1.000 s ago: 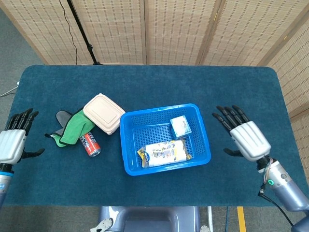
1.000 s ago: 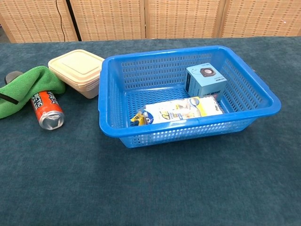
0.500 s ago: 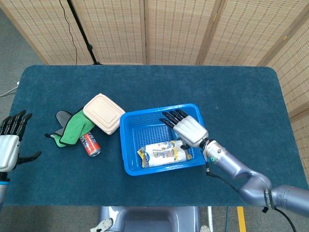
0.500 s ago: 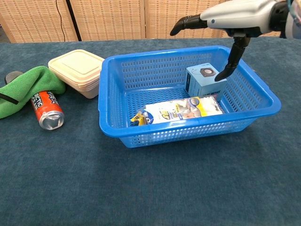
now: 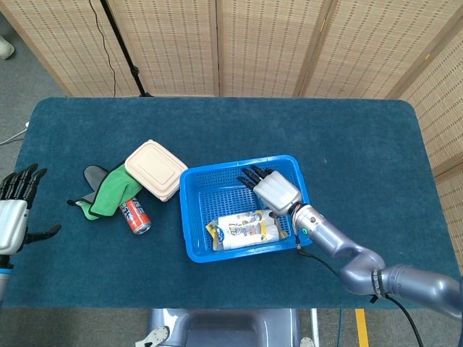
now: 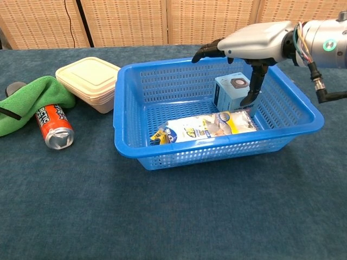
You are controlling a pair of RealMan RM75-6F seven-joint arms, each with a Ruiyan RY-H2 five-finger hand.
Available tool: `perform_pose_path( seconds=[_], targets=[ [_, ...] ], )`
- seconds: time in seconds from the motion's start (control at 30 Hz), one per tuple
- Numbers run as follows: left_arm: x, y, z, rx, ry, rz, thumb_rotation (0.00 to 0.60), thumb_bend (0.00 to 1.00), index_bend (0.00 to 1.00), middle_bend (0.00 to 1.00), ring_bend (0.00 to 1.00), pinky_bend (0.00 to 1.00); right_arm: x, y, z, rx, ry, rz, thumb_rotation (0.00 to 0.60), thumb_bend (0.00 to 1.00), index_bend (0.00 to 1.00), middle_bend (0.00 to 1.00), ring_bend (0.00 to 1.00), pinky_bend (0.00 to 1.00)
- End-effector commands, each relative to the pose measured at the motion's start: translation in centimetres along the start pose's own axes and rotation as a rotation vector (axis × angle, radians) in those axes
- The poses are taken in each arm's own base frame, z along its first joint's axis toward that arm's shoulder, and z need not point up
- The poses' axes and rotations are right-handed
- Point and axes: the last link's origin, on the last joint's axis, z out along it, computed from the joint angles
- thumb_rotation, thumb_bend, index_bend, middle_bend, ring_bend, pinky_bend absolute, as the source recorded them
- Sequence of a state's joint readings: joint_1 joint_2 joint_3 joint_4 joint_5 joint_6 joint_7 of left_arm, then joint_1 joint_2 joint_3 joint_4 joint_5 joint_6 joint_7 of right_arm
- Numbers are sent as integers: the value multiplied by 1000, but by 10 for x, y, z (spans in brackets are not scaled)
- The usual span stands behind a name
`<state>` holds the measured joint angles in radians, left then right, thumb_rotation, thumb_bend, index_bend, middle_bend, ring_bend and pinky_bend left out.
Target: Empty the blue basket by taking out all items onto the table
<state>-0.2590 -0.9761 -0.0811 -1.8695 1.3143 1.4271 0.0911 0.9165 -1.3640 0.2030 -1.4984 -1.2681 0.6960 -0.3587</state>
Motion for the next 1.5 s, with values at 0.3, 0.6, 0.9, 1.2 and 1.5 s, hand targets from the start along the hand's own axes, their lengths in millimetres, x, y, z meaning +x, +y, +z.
perform_pose_path(
  seconds=[0.3, 0.6, 0.9, 1.2, 1.5],
  targets=[
    [-2, 1, 1, -3, -7, -2, 600, 55, 0, 0, 0, 0, -13, 8, 14, -13, -19, -70, 600, 0, 60, 111, 40, 276],
    [-3, 2, 0, -8, -6, 1, 600, 55, 0, 0, 0, 0, -23, 19, 16, -37, -61, -96, 600, 0, 61, 125, 58, 298],
    [-3, 1, -1, -8, 0, 2, 600, 55, 0, 0, 0, 0, -23, 25, 4, -48, 20, -104, 600, 0, 83, 152, 86, 309],
    [-6, 5, -1, -22, -11, 7, 600, 55, 0, 0, 0, 0, -29, 29, -1, -48, 12, -111, 600, 0, 87, 154, 86, 309],
    [-6, 4, -1, -17, -11, 9, 600, 55, 0, 0, 0, 0, -40, 28, 3, -40, -6, -111, 600, 0, 96, 172, 123, 313]
  ],
)
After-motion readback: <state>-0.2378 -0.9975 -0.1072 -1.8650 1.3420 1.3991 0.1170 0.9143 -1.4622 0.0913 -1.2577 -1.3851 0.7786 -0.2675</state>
